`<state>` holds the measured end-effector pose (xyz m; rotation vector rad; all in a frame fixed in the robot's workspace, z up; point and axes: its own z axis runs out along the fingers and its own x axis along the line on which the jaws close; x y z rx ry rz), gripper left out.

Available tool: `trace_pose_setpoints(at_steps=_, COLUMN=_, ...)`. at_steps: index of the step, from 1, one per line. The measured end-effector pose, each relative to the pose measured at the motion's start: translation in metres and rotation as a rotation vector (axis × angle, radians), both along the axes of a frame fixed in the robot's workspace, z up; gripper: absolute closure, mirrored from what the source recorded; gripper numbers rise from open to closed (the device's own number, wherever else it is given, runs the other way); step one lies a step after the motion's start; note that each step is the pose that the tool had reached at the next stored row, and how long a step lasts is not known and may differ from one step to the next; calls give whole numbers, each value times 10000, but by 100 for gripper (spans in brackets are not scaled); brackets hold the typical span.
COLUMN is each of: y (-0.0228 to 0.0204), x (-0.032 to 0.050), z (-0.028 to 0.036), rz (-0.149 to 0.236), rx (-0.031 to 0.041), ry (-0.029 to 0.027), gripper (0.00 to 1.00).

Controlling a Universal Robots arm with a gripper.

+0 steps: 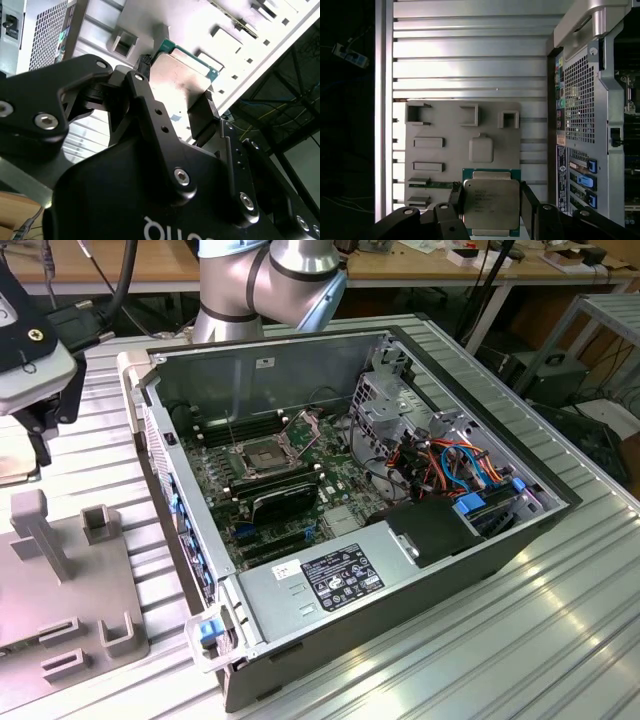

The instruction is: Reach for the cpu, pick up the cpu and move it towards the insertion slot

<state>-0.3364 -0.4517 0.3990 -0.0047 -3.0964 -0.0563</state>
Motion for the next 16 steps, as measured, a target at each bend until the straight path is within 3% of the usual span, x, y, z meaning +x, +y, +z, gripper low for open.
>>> trace_pose_setpoints(at_steps=16, y=0, x=54, z=-2, rz=-1, rx=0, ry=0, gripper=45)
